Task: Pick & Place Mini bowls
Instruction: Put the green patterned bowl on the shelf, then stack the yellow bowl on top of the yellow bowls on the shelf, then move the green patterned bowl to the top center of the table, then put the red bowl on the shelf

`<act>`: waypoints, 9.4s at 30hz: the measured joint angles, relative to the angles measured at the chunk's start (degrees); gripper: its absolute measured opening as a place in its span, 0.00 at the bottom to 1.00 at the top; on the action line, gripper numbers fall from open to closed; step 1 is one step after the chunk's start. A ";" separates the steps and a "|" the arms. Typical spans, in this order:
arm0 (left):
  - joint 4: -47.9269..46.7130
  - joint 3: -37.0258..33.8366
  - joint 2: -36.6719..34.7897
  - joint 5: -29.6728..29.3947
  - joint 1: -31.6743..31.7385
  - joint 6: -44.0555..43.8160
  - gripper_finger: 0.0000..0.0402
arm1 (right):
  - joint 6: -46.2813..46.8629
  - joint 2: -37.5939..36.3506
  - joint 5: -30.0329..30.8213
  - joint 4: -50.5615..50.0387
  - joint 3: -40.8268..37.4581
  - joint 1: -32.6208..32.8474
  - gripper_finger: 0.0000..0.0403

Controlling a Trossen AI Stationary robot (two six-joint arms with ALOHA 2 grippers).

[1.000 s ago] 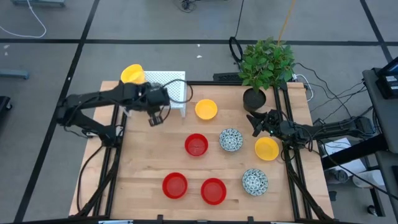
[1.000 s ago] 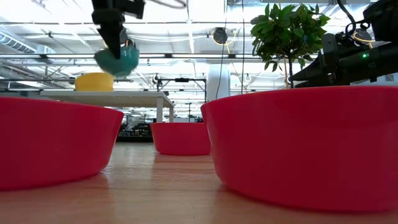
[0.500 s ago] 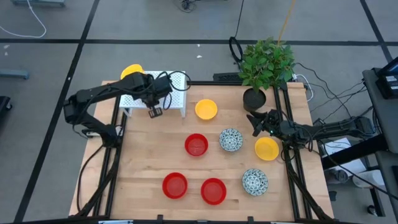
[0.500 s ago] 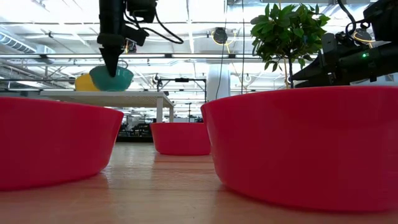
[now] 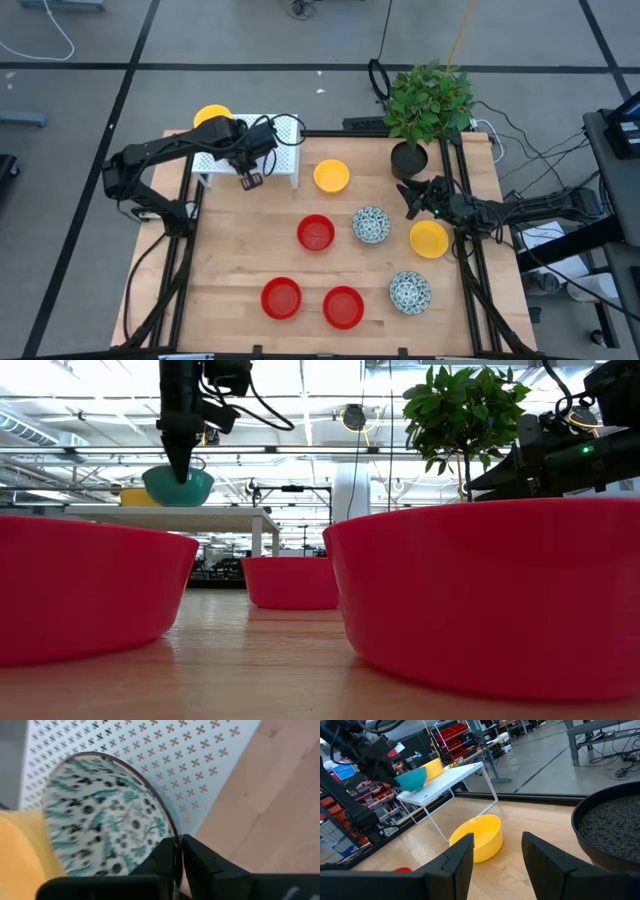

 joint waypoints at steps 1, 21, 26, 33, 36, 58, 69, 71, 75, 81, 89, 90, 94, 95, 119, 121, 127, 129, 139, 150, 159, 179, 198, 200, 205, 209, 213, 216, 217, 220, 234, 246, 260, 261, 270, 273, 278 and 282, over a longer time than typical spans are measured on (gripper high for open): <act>0.00 0.00 -0.02 0.94 0.00 -0.53 0.12 | 0.00 -0.02 0.00 0.00 -0.01 0.00 0.39; 0.58 15.70 -0.11 2.14 -1.21 -1.67 0.48 | 0.92 -0.02 -0.02 -0.05 -0.01 0.00 0.39; 11.29 16.32 -0.01 6.95 -3.33 -0.56 0.48 | 1.68 0.00 -0.03 0.07 0.01 0.00 0.39; 21.68 16.37 4.38 8.49 -7.60 0.58 0.47 | -0.36 0.02 -0.28 -0.96 2.76 0.00 0.39; 22.00 16.25 7.50 8.67 -8.59 1.79 0.46 | -5.21 0.55 -0.24 -3.63 5.43 -0.02 0.39; 34.69 16.22 33.64 8.15 -12.09 9.22 0.46 | -4.09 1.92 -6.91 -4.39 9.37 0.13 0.39; 39.71 16.22 41.54 8.09 -11.27 9.45 0.46 | -2.81 1.92 -9.57 -4.38 9.48 0.13 0.39; 39.36 16.22 42.40 8.06 -11.26 9.17 0.46 | -2.78 1.92 -10.28 -4.23 9.50 0.13 0.39; 38.49 16.22 42.93 8.02 -11.39 8.15 0.36 | -2.38 1.92 -11.19 -4.15 9.50 0.13 0.39; 37.92 16.22 41.21 7.82 -11.72 7.69 0.03 | -1.79 1.92 -11.10 -4.21 9.52 0.13 0.39; 37.26 16.22 31.98 8.04 -14.03 7.87 0.02 | -6.26 1.92 -11.06 -4.39 9.52 0.13 0.39; 37.15 16.22 30.17 8.04 -14.37 7.96 0.02 | -6.22 1.92 -11.08 -4.37 9.52 0.13 0.39; 36.82 16.23 23.15 7.43 -15.49 8.00 0.02 | -6.14 1.92 -13.77 -4.31 9.52 0.13 0.39; 36.48 16.22 21.25 6.21 -15.76 8.00 0.02 | -6.19 2.00 -15.40 -4.13 9.52 0.11 0.39; -1.91 16.27 2.10 -13.01 12.86 -5.10 0.02 | -11.85 23.69 -20.13 -20.44 29.11 0.09 0.39; -3.79 16.20 2.81 -10.93 16.38 -5.00 0.02 | -11.85 25.00 -20.11 -20.50 29.97 0.09 0.39; -4.21 14.20 3.94 -5.98 23.59 -3.69 0.05 | -11.17 27.06 -20.10 -20.27 30.96 0.09 0.39; -4.03 12.39 3.76 -5.38 24.47 -3.68 0.03 | -10.22 27.40 -20.11 -20.24 30.96 0.09 0.39; 1.39 3.16 3.87 -5.21 25.93 -1.05 0.07 | -9.84 28.09 -20.02 -20.26 30.96 0.09 0.39; 5.02 1.31 3.87 -5.32 25.99 -1.31 0.08 | -8.80 28.06 -19.98 -20.23 30.96 0.09 0.39; 4.97 2.88 3.85 -5.43 25.86 0.08 0.32 | -8.83 28.06 -20.04 -20.65 30.96 0.09 0.39; -1.11 20.09 2.77 6.49 21.92 -0.41 0.38 | -15.09 31.50 -35.92 -46.45 43.26 0.13 0.39; 10.74 21.27 -1.42 22.22 3.25 -7.42 0.38 | -38.77 50.23 -31.80 -47.96 43.27 8.51 0.39; 10.74 21.27 -1.42 22.22 1.65 -7.60 0.38 | -39.03 51.25 -30.27 -48.07 43.27 8.73 0.38; 10.74 21.27 -1.42 22.23 -1.97 -7.65 0.38 | -38.95 52.94 -30.26 -48.08 43.27 8.79 0.29; 10.73 21.27 -1.42 22.22 -4.05 -7.75 0.38 | -38.71 53.75 -30.29 -47.60 43.27 8.79 0.11; 10.42 21.27 -1.42 22.18 -6.02 -7.73 0.38 | -34.15 53.64 -30.16 -46.22 43.44 8.32 0.03; 10.15 21.27 -1.42 22.20 -7.35 -8.04 0.38 | -30.77 53.15 -30.38 -45.29 43.57 7.44 0.02; 10.17 21.27 -1.42 22.23 -7.66 -8.33 0.38 | -30.08 53.14 -30.63 -45.44 44.10 6.88 0.01; 10.15 21.27 -1.42 22.15 -8.59 -8.45 0.38 | -29.00 53.31 -30.93 -45.57 46.71 4.88 0.01; 8.42 21.20 -0.36 22.18 -12.21 -4.27 0.38 | -30.28 57.09 -39.45 -41.29 58.22 -6.01 0.01; 8.95 21.20 -0.48 21.57 -14.30 -6.06 0.38 | -33.49 73.63 -39.56 -33.93 66.40 -9.88 0.01; 7.13 21.20 -0.48 21.52 -14.67 -7.27 0.38 | -33.46 81.01 -39.15 -40.40 74.40 -9.64 0.05; 6.88 21.20 -0.48 21.52 -14.67 -7.27 0.38 | -32.53 81.03 -39.16 -40.08 74.39 -9.64 0.07; 5.31 21.20 -0.48 21.50 -14.64 -6.90 0.38 | -29.73 80.30 -39.39 -38.64 74.39 -9.60 0.36; 4.16 21.20 -0.48 21.52 -14.71 -6.90 0.38 | -26.23 77.96 -39.37 -40.90 74.32 -9.62 0.45; 2.74 20.36 -0.54 21.38 -15.46 -7.32 0.38 | -22.29 71.52 -39.36 -44.84 74.35 -9.57 0.49; 2.94 17.11 -0.48 21.44 -17.27 -6.81 0.38 | -22.24 64.52 -36.14 -49.95 74.32 -8.86 0.47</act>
